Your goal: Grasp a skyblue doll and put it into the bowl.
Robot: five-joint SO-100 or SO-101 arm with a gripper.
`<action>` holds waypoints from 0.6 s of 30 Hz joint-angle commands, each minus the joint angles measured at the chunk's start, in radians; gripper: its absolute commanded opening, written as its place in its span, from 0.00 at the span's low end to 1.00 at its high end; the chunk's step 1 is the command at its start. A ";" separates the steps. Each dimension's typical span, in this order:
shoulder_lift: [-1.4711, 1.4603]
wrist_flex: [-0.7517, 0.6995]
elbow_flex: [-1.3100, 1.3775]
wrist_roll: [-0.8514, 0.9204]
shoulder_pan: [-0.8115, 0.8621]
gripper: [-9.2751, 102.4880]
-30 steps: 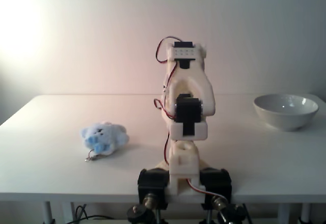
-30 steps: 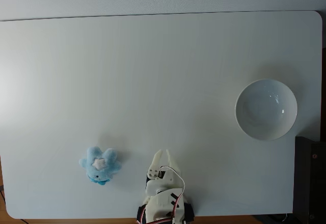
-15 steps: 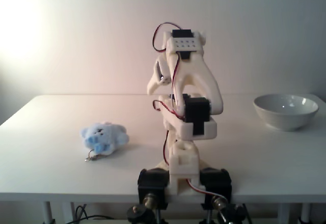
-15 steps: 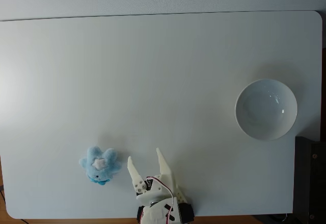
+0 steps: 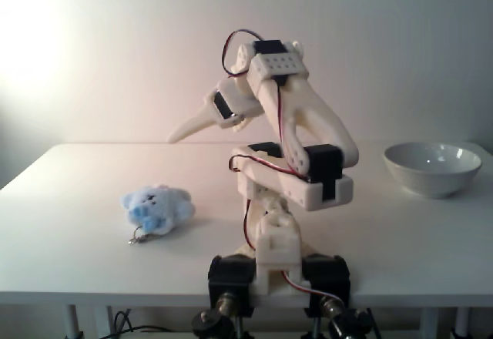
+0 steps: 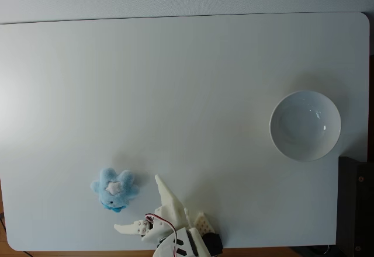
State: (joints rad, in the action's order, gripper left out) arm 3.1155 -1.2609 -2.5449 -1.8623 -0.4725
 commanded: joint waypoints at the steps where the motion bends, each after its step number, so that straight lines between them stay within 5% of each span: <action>1: 0.290 0.028 0.040 -0.006 -0.058 0.77; 9: 0.190 0.044 0.153 -0.002 -0.115 0.77; 18: -0.428 0.031 0.494 0.008 -0.117 0.77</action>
State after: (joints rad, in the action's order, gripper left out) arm 2.8793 -1.2364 -2.1430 -1.8623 -0.5814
